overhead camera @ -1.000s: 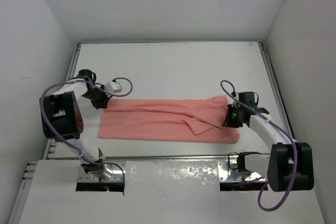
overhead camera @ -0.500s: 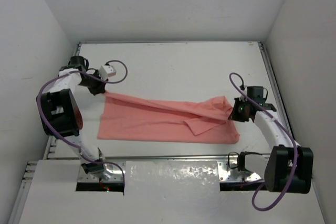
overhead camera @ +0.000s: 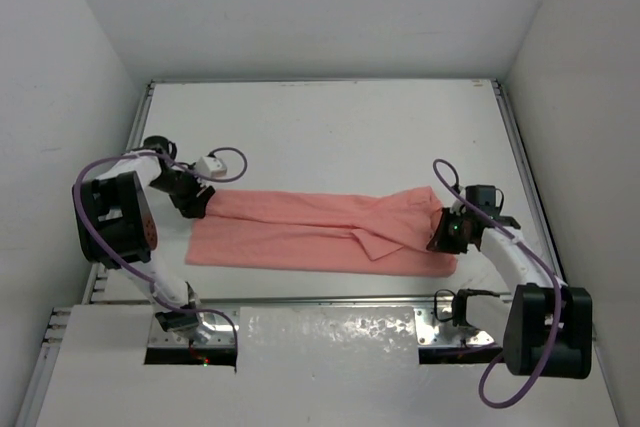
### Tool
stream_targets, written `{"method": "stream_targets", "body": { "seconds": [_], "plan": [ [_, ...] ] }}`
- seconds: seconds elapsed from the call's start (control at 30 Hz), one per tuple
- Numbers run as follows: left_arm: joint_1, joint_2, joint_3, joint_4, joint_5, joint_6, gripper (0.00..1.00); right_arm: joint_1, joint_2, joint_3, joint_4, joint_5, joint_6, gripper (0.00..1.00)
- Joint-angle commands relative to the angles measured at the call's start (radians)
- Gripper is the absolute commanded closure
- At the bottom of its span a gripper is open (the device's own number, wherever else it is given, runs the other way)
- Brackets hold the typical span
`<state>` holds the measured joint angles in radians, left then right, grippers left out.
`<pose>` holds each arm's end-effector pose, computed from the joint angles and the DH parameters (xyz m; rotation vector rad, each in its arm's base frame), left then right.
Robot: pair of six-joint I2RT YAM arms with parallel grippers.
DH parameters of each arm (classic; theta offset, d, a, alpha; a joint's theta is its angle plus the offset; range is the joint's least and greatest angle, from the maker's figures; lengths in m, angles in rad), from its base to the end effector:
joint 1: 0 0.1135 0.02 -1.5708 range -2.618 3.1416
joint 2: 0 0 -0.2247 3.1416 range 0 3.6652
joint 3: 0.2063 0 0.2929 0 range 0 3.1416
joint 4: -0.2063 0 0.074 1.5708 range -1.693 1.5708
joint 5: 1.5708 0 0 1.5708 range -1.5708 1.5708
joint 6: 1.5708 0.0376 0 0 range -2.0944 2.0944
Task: Fold and stack the t-shirts
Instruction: Fold the other side of the tshirt into a rectangle
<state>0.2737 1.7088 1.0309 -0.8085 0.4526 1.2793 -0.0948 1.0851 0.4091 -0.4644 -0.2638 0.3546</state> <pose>0.3134 0.0709 0.0956 1.3445 2.3895 -0.3692 0.2222 -0.0113 0.0794 0.5286 2.6662 0.4344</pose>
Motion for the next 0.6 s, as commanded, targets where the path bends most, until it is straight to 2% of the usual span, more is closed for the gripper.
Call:
{"method": "stream_targets", "body": {
  "seconds": [0.0, 0.07, 0.13, 0.17, 0.2, 0.27, 0.3, 0.33, 0.37, 0.4, 0.43, 0.47, 0.5, 0.53, 0.57],
  "plan": [
    [0.031, -0.038, 0.032, 0.032, 0.001, -0.033, 0.45, 0.004, 0.018, 0.013, 0.047, -0.021, -0.006, 0.98],
    [0.055, -0.022, 0.139, 0.055, 0.078, -0.113, 0.33, 0.004, 0.033, 0.016, 0.056, -0.034, -0.008, 0.98],
    [0.053, -0.015, 0.225, 0.078, 0.147, -0.265, 0.02, 0.004, 0.038, 0.016, 0.067, -0.034, -0.008, 0.98],
    [0.044, -0.032, 0.294, 0.100, 0.231, -0.390, 0.00, 0.004, 0.041, 0.017, 0.070, -0.031, -0.011, 0.98],
    [0.000, -0.053, 0.314, 0.185, 0.253, -0.466, 0.00, 0.004, 0.042, 0.017, 0.073, -0.031, -0.011, 0.98],
    [-0.095, -0.096, 0.353, 0.265, 0.209, -0.598, 0.03, 0.004, 0.048, 0.019, 0.076, -0.034, -0.011, 0.98],
    [-0.214, -0.084, 0.380, 0.247, 0.190, -0.677, 0.10, 0.004, 0.055, 0.020, 0.076, -0.037, -0.009, 0.98],
    [-0.275, -0.063, 0.449, 0.217, 0.196, -0.699, 0.18, 0.004, 0.055, 0.019, 0.084, -0.040, -0.008, 0.98],
    [-0.344, -0.008, 0.477, 0.195, 0.196, -0.740, 0.37, 0.004, 0.056, 0.013, 0.087, -0.044, -0.003, 0.99],
    [-0.473, 0.018, 0.494, 0.178, 0.189, -0.758, 0.45, 0.004, 0.059, 0.010, 0.092, -0.046, -0.003, 0.99],
    [-0.541, 0.043, 0.520, 0.181, 0.157, -0.770, 0.54, 0.004, 0.061, 0.004, 0.099, -0.045, 0.000, 1.00],
    [-0.603, 0.098, 0.534, 0.184, 0.138, -0.797, 0.74, 0.004, 0.065, 0.002, 0.102, -0.046, 0.001, 1.00],
    [-0.713, 0.129, 0.557, 0.207, 0.124, -0.816, 0.80, 0.004, 0.071, 0.000, 0.109, -0.048, 0.003, 1.00],
    [-0.793, 0.185, 0.569, 0.233, 0.132, -0.866, 0.82, 0.004, 0.075, 0.002, 0.112, -0.051, 0.007, 1.00],
    [-0.794, 0.211, 0.580, 0.256, 0.145, -0.895, 0.82, 0.004, 0.076, 0.002, 0.113, -0.049, 0.009, 1.00]
  ]
}}
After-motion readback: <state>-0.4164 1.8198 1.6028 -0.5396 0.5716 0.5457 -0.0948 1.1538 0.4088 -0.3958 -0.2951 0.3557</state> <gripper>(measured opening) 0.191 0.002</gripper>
